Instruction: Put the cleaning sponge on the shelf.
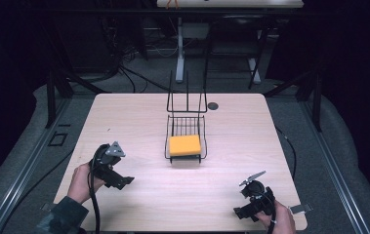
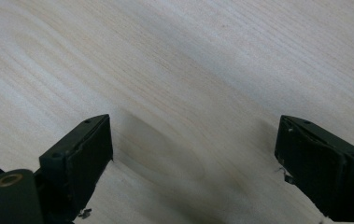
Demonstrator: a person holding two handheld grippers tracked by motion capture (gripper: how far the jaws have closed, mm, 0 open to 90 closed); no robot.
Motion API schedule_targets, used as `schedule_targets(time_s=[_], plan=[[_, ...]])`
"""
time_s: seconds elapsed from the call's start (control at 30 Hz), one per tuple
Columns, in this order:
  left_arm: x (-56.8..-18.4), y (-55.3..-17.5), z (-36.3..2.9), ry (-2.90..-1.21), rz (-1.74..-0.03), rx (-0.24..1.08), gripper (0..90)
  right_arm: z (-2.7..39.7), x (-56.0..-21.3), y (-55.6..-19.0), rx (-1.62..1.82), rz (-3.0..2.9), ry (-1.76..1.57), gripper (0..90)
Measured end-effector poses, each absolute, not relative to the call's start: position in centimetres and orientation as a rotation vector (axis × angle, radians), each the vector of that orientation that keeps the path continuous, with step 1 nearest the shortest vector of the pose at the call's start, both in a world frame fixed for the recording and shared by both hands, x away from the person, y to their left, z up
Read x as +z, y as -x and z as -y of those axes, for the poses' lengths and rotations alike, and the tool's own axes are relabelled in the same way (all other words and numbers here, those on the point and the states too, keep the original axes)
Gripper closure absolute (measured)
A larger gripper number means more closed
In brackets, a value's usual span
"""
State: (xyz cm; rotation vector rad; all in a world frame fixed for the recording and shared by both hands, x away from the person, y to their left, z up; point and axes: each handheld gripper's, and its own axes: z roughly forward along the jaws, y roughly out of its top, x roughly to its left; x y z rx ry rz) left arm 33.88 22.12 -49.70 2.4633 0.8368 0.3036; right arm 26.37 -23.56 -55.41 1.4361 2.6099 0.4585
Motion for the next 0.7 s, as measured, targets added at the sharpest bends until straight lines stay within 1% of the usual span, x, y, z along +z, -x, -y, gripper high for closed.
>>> schedule_targets(time_s=[0.17,0.27,0.53,0.7], plan=[[-51.5,-33.3,-22.9,-2.436,-0.924,0.263,0.5,23.6,-55.4,-26.3,0.462,-2.597,-1.424,10.7],[-52.1,-33.4,-22.9,-2.460,-0.931,0.225,0.5,23.7,-55.3,-26.4,0.461,-2.591,-1.431,10.7],[-52.4,-33.5,-22.9,-2.434,-0.926,0.165,0.5,23.9,-55.2,-26.4,0.461,-2.580,-1.439,10.7],[-52.9,-33.6,-22.8,-2.454,-0.934,0.159,0.5,24.0,-55.1,-26.3,0.473,-2.572,-1.427,10.7]])
